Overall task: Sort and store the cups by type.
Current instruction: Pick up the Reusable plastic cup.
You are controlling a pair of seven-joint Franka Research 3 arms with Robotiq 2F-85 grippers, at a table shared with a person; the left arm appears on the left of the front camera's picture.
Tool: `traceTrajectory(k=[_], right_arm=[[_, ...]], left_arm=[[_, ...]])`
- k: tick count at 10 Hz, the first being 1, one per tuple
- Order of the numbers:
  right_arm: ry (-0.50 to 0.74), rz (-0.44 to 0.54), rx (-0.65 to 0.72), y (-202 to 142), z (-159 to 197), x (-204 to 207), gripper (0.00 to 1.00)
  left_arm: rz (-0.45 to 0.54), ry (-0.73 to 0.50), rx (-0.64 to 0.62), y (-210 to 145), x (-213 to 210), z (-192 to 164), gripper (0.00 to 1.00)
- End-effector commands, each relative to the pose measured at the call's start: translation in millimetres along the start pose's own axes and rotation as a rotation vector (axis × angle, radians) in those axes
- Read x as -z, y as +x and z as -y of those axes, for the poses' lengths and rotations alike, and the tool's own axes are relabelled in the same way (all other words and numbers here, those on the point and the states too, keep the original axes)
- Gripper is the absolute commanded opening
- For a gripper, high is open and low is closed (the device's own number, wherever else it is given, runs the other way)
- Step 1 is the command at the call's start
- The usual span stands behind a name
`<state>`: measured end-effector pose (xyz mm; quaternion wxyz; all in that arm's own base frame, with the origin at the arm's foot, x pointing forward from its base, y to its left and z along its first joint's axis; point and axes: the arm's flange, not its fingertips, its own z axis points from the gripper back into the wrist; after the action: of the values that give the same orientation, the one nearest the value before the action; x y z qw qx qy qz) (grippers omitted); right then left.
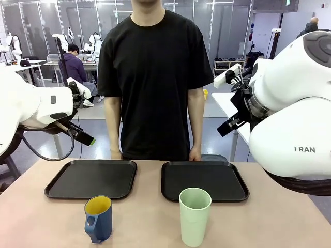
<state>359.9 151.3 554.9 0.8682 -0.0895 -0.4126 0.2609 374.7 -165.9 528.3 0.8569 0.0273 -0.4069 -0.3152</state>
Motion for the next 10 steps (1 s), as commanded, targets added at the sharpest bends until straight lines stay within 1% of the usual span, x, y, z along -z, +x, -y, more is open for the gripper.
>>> traceTrajectory(k=[1, 4, 5, 6, 8, 9, 10], right_arm=[[0.002, 0.005, -0.004, 5, 1, 0, 1.0], [0.001, 0.005, -0.001, 3, 0, -1, 1.0], [0.007, -0.04, 0.023, 5, 4, 14, 1.0], [0.0, -0.059, 0.051, 7, 16, 30, 1.0], [-0.005, -0.174, 0.127, 4, 41, 61, 1.0], [0.009, -0.222, 0.162, 2, 55, 84, 1.0], [0.034, -0.289, 0.214, -3, 70, 110, 1.0]], left_arm=[[0.004, -0.011, -0.025, 0, 0, -1, 1.0], [0.004, -0.011, -0.025, 0, 0, -1, 1.0], [0.003, -0.007, -0.007, 0, 0, -1, 1.0], [-0.015, -0.014, -0.054, -7, 15, -19, 1.0], [-0.094, -0.043, -0.143, -24, 41, -49, 1.0], [-0.156, -0.022, -0.205, -34, 57, -64, 1.0], [-0.179, -0.036, -0.244, -42, 73, -79, 1.0]])
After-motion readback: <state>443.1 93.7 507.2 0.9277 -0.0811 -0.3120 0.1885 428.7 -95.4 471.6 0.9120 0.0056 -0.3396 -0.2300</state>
